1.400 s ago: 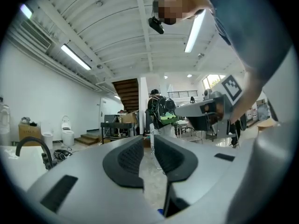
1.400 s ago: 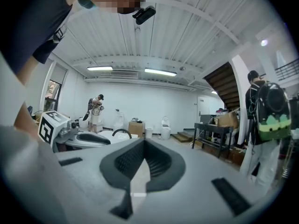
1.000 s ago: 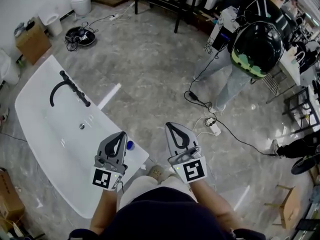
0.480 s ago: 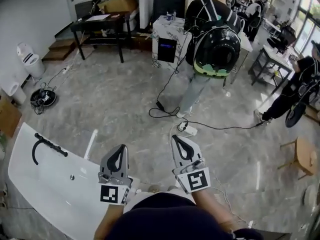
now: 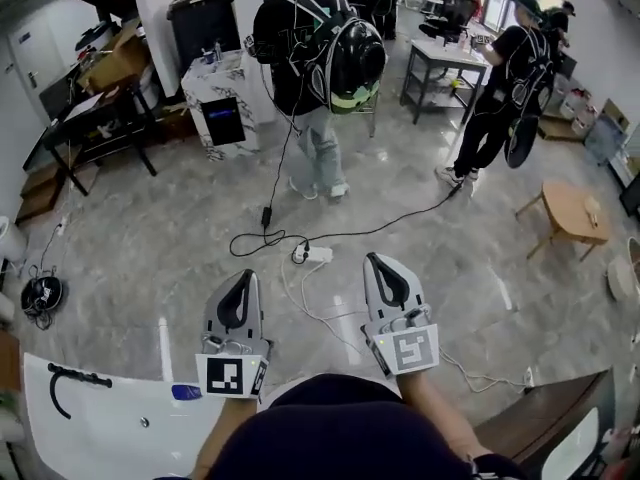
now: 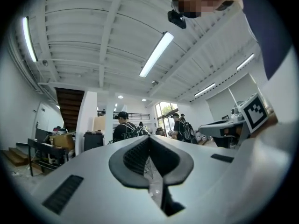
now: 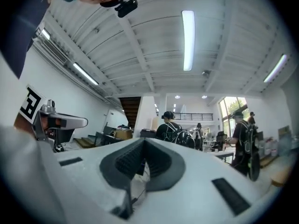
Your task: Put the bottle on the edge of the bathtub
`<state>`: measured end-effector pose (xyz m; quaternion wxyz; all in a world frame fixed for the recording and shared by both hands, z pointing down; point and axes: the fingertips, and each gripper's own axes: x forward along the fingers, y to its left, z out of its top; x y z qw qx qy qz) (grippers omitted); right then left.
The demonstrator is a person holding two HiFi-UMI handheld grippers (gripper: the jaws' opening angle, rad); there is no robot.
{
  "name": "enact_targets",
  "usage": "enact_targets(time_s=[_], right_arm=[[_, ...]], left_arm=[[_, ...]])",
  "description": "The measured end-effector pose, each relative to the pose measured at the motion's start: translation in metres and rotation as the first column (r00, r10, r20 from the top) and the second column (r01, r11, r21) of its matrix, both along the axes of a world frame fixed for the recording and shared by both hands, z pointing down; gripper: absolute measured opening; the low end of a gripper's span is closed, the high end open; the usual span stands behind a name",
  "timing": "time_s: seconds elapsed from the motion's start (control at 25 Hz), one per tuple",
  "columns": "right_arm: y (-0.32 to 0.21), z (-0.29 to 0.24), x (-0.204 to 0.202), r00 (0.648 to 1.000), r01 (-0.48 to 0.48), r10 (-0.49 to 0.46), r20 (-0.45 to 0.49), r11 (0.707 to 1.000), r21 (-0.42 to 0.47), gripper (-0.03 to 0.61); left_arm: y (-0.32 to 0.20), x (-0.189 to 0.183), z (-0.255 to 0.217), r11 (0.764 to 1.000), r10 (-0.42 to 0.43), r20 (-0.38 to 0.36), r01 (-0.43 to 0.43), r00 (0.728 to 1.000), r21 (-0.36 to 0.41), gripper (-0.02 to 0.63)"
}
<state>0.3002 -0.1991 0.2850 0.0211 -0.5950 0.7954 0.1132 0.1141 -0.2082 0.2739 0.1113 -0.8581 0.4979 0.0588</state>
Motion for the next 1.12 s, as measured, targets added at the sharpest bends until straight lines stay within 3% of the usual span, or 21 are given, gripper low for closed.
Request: enact_targets(time_s=[0.2,0.4,0.68,1.12], right_arm=[[0.004,-0.005,0.059,0.997,-0.071,0.071,0.002,0.997,0.001,0.0],[0.002,-0.002,0.082,0.997,-0.075,0.074,0.033,0.997,0.014,0.0],[-0.003,-0.009,0.063,1.0,0.003,-0.003,0.02,1.0,0.026,0.0],[0.0,-0.006,0.059,0.998,0.062,-0.062,0.001,0.998,0.026,0.0]], left_arm=[[-0.008,0.057,-0.009,0.999,0.034,0.014,-0.034,0.999,0.002,0.003],[-0.007,0.074,-0.004,1.0,-0.008,0.023,0.008,1.0,0.0,0.003],[-0.005,0.056,-0.006,0.997,-0.073,0.032,0.073,0.997,-0.011,0.003],[0.003,0.065,-0.002,0.997,-0.079,0.062,0.079,0.995,-0.008,0.003]])
